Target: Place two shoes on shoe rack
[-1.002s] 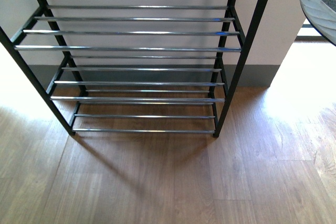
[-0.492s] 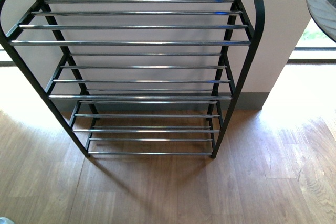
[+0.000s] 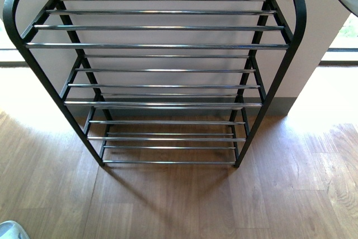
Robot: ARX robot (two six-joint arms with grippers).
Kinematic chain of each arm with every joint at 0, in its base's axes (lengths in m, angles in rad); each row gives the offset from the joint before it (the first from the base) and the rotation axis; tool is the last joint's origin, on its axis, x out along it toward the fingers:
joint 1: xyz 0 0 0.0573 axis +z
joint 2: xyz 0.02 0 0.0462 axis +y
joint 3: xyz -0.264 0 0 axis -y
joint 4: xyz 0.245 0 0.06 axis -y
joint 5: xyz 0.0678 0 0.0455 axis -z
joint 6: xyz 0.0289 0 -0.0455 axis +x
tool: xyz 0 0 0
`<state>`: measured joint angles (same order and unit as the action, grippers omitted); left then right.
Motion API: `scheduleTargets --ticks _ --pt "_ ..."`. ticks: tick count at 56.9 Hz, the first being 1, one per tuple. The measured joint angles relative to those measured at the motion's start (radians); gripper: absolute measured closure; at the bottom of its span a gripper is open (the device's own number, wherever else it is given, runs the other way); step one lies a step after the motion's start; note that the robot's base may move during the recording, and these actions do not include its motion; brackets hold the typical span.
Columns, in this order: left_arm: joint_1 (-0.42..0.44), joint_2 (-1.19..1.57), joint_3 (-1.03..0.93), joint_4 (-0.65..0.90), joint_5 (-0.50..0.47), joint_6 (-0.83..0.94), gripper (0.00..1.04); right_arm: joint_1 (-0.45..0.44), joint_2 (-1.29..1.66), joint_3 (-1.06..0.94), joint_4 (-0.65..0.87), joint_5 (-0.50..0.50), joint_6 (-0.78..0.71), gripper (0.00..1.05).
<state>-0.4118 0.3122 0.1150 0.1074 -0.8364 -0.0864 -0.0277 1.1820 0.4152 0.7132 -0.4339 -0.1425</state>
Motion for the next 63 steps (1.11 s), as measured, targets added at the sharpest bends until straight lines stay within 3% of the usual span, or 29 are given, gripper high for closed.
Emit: scheduleTargets --ticks 9,23,30,44,63 --pt "0.0 0.0 0.0 0.0 -0.002 0.0 1.03 0.146 0.274 0.334 -0.064 0.193 0.211 1.03" --pt "0.0 0.0 0.0 0.0 -0.002 0.0 1.03 0.192 0.627 0.711 -0.256 0.466 0.322 1.03" --pt "0.0 0.0 0.0 0.0 -0.002 0.0 1.03 0.227 0.67 0.781 -0.284 0.468 0.349 1.03" --pt "0.0 0.0 0.0 0.0 -0.002 0.0 1.03 0.337 0.606 0.719 -0.242 0.385 0.325 1.03" --pt "0.0 0.0 0.0 0.0 -0.002 0.0 1.03 0.335 0.761 0.727 -0.192 0.449 0.232 1.03"
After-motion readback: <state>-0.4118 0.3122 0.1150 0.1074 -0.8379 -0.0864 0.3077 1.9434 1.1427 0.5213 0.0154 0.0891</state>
